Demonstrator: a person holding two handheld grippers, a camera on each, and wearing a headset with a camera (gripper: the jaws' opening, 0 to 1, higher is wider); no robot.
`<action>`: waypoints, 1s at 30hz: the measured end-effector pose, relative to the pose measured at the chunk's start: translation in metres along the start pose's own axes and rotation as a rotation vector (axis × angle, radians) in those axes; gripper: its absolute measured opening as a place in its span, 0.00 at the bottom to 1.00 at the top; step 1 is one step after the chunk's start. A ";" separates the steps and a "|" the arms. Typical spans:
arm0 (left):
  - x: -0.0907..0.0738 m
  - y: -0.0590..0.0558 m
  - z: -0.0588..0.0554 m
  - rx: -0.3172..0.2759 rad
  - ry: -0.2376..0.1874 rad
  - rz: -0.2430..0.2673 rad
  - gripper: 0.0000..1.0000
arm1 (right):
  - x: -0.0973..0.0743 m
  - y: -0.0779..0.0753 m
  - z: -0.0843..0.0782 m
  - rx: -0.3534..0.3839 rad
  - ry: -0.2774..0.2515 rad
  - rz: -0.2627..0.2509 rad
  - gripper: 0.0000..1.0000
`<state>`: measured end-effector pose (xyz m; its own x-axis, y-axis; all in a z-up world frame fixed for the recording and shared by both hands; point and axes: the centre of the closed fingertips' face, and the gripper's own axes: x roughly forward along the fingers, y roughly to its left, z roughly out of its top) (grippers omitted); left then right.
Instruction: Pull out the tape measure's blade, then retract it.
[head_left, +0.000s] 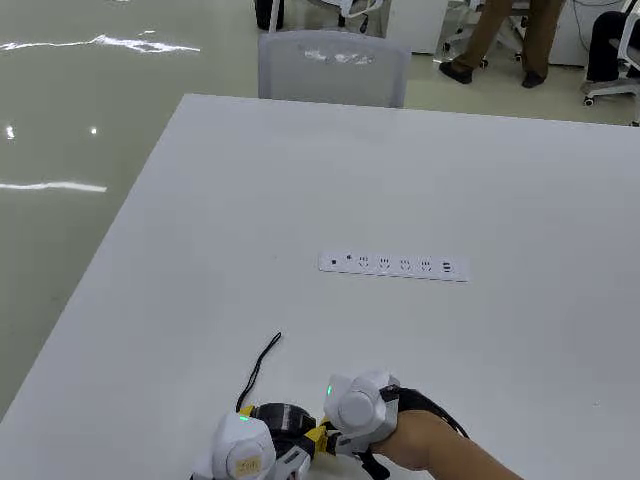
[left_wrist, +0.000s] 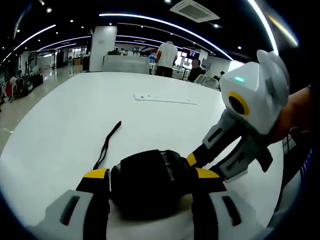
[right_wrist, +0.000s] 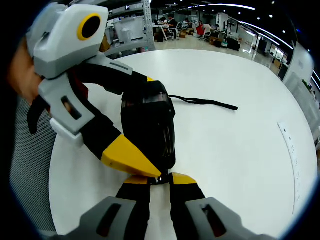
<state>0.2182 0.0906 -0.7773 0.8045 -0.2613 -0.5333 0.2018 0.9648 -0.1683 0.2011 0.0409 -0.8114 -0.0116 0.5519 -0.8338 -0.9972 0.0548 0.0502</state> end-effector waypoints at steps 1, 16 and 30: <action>-0.006 0.002 0.006 -0.021 -0.031 0.002 0.64 | 0.000 0.000 0.000 0.004 0.000 0.000 0.15; -0.026 0.033 0.010 0.060 -0.082 -0.064 0.99 | -0.003 0.004 0.002 0.017 0.001 -0.010 0.16; -0.035 0.032 0.014 0.055 -0.068 -0.143 0.99 | -0.015 0.000 -0.012 0.089 -0.042 -0.102 0.75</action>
<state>0.2037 0.1308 -0.7526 0.8011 -0.3956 -0.4491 0.3461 0.9184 -0.1915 0.2006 0.0228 -0.8060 0.0946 0.5736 -0.8136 -0.9826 0.1852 0.0163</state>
